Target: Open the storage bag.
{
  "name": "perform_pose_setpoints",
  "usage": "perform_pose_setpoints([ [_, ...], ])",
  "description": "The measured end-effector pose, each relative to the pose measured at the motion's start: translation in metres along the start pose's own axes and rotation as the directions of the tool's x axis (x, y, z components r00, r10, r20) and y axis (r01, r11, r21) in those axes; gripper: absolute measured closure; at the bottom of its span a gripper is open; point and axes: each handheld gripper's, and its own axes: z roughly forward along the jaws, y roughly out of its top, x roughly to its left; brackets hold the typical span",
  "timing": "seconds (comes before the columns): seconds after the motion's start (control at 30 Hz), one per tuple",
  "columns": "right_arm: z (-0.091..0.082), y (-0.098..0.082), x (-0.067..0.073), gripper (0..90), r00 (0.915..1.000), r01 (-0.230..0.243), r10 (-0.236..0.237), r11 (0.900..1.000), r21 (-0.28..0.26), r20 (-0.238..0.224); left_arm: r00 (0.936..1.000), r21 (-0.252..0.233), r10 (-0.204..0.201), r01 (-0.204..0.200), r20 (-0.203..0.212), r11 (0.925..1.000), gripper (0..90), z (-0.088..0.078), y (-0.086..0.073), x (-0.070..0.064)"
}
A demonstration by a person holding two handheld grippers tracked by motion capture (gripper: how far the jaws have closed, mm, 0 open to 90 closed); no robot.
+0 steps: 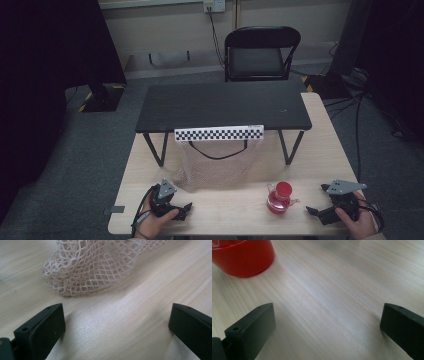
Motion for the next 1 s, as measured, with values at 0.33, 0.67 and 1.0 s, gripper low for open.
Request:
perform_pose_setpoints([
  [0.33, 0.0000, 0.0000, 0.0000, 0.0, 1.0000, 0.000, 0.000, 1.000, 0.000, 0.000, 1.0000, 0.000, -0.001, 0.001, -0.001, 1.0000, 0.1, 0.0004, 0.0003, 0.0002],
  [0.67, 0.0000, 0.0000, 0.0000, 0.0, 1.0000, 0.000, 0.000, 1.000, 0.000, 0.000, 0.9984, -0.018, -0.042, 0.042, 0.039, 0.9989, 0.2, -0.0022, -0.0008, 0.0033],
  [1.0, 0.0000, 0.0000, 0.0000, 0.0, 1.0000, 0.000, 0.000, 1.000, 0.000, 0.000, 0.9945, 0.006, -0.077, 0.076, 0.072, 0.9971, 2.6, -0.0072, 0.0055, 0.0034],
])
